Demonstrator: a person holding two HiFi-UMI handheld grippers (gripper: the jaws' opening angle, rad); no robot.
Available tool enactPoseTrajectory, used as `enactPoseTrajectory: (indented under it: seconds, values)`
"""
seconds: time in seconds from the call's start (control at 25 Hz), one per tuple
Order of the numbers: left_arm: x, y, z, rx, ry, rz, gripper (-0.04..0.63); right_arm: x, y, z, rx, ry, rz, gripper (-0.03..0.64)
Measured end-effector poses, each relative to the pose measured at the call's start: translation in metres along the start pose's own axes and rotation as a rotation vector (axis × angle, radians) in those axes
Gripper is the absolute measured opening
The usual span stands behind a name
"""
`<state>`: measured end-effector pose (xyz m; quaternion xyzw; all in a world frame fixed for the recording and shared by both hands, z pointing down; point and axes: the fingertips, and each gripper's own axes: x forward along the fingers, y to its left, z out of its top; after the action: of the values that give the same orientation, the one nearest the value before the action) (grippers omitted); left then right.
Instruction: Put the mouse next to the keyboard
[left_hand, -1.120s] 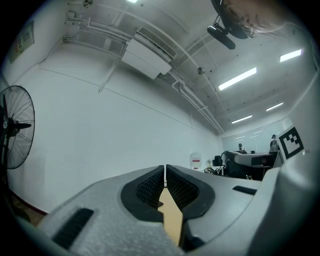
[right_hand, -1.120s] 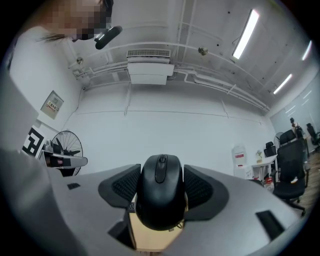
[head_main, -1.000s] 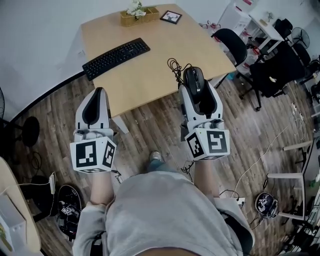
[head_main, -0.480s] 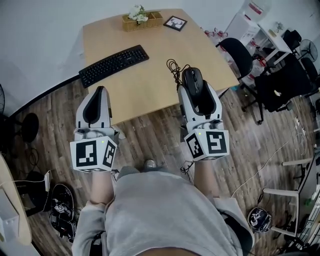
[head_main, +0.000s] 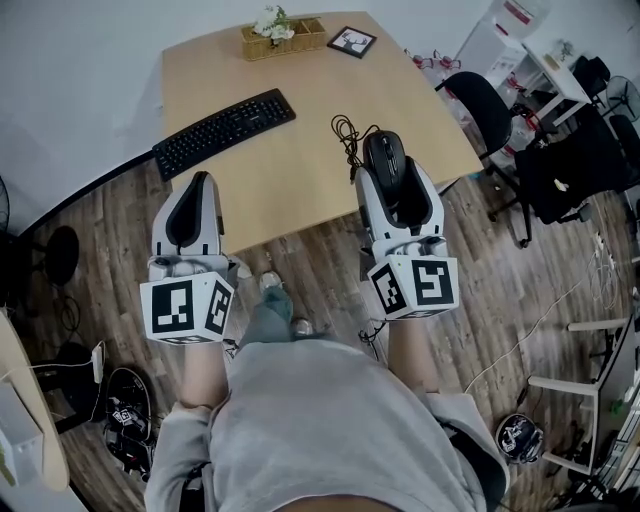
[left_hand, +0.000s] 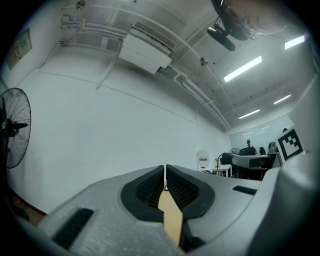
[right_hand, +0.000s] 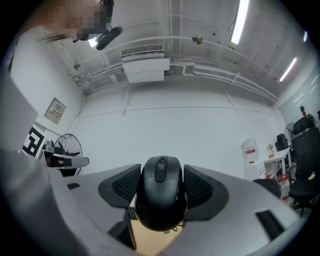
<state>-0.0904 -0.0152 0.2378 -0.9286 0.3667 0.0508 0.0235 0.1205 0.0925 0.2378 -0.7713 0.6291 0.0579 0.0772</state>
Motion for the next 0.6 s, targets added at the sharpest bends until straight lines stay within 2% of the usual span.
enactPoseTrajectory:
  seconds: [0.6]
  values:
    - [0.107, 0.038, -0.004, -0.007, -0.024, -0.047, 0.018, 0.095, -0.029, -0.013, -0.008, -0.011, -0.061, 0.259]
